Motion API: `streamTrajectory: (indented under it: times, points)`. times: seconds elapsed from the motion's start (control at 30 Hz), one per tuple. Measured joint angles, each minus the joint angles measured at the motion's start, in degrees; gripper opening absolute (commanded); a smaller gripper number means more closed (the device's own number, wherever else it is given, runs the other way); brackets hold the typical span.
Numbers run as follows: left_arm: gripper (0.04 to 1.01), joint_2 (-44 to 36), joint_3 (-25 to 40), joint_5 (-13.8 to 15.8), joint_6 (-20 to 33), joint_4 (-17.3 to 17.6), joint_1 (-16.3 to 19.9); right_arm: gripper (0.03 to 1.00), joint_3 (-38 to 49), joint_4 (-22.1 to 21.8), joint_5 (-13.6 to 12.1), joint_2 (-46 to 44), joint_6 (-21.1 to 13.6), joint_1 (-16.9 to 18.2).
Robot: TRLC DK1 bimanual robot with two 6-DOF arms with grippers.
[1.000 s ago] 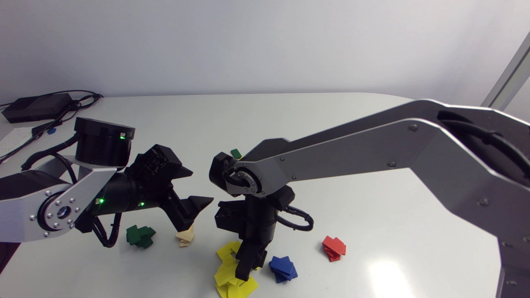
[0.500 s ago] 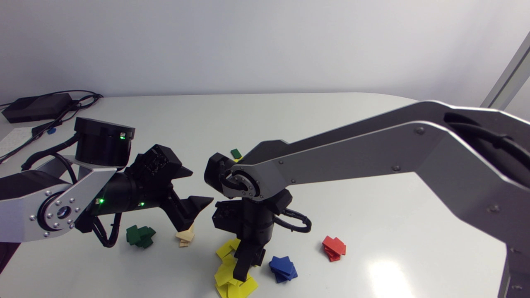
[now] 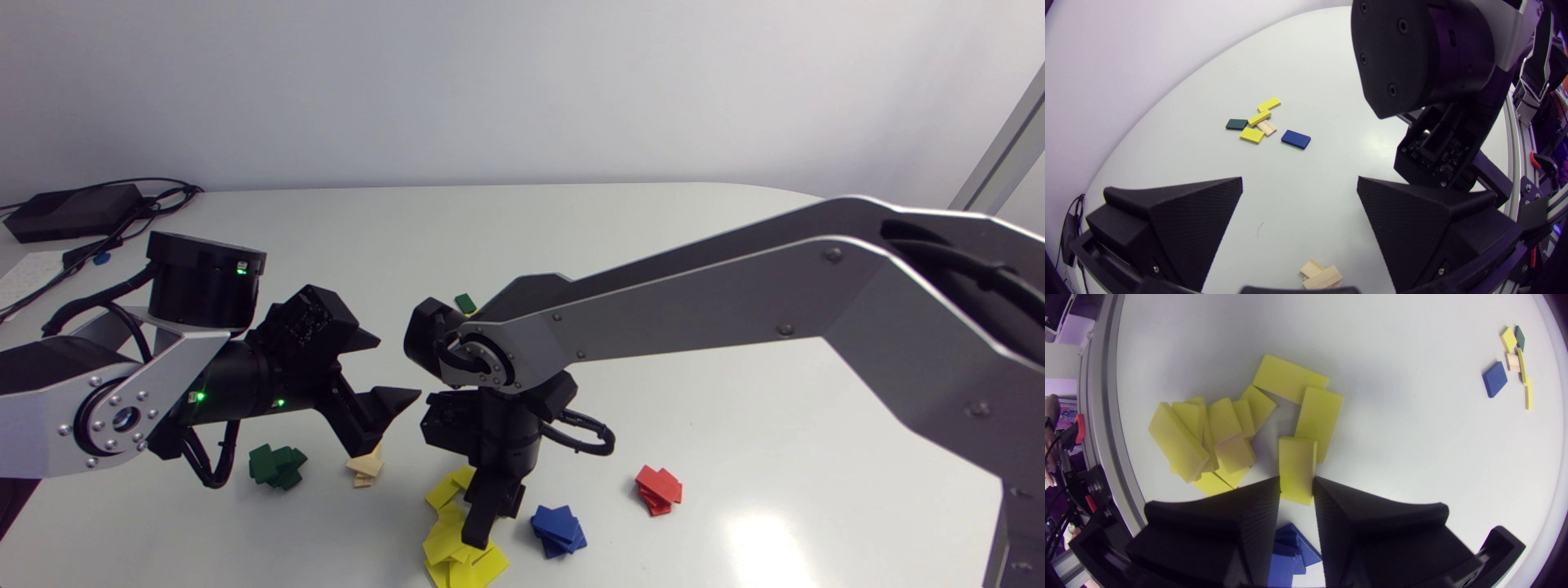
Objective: Take domino bricks one by one from the mixed stack on the table and place each onto the existing stack of the same color.
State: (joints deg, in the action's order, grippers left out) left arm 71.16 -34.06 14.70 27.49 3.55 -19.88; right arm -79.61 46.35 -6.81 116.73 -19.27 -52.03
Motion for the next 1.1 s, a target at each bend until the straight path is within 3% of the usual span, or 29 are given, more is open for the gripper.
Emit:
streamTrajectory:
  times: [0.63, 1.1]
  points:
    - [0.998, 0.00, 0.00, 0.00, -0.13, 0.00, -0.02, 0.234, 0.02, 0.90, 1.27, -6.01, 0.42, -0.31]
    - [0.998, -0.31, 0.00, 0.00, -0.13, 0.33, -0.02, 0.234, 0.00, 2.38, 1.07, -8.04, 2.71, -7.34]
